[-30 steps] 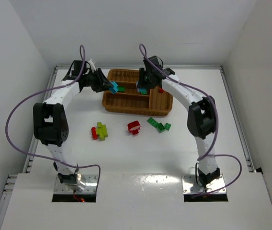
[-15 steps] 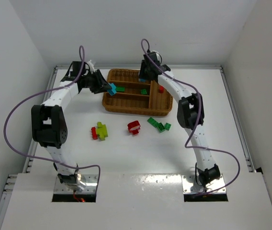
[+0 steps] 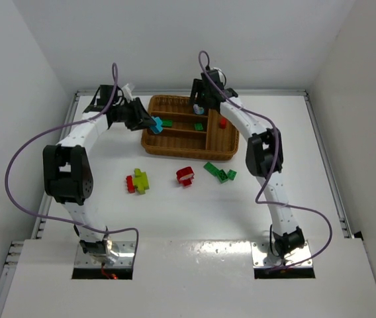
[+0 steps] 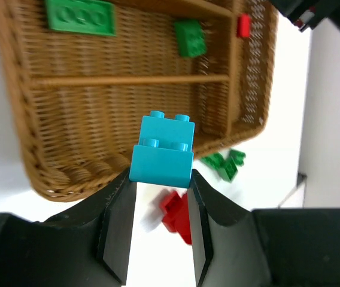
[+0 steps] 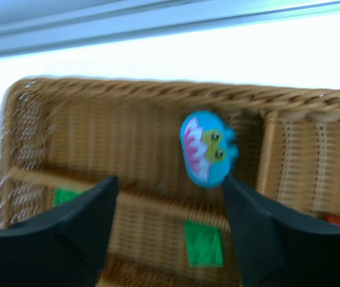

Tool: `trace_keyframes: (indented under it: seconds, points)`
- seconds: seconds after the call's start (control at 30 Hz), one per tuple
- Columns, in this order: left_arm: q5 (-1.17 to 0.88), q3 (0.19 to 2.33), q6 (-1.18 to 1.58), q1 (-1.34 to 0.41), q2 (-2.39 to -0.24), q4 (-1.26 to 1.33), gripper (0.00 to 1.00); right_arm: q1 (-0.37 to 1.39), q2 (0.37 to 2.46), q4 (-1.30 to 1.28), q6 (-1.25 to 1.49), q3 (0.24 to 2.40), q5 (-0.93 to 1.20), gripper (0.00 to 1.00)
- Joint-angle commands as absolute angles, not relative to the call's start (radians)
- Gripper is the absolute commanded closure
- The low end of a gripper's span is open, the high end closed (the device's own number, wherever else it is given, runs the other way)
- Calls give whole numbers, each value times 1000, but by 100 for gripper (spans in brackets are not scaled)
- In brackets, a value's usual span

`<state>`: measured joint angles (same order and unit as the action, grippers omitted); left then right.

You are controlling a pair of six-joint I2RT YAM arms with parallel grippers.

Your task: Sort the legos into containers by color

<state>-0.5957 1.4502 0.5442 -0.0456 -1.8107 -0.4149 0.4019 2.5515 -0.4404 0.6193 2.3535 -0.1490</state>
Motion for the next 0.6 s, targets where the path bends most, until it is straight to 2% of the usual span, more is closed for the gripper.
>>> trace_keyframes:
  seconds: [0.0,0.1,0.13,0.23,0.33,0.43,0.57]
  points:
    - [-728,1488,494,-38,-1792,-410,100,408,2319,-400,627,2269,-53,33]
    - [-931,1470,434,-38,-1792,-410,100,399,2151,-261,627,1975,191,35]
    - [-987,1460,398,-38,-1792,-410,100,390,2041,-168,618,1818,341,32]
    - [-1101,1392,379,-50,-1769,-384,100,370,1921,-66,618,1616,649,21]
    - [-1178,1344,379,-60,-1711,-310,100,359,1879,29,696,1463,832,14]
    - [-1225,1335,379,-87,-1686,-310,100,359,1845,233,784,1353,992,14]
    - [-1246,1335,370,-112,-1664,-299,100,390,1845,246,786,1373,1048,14]
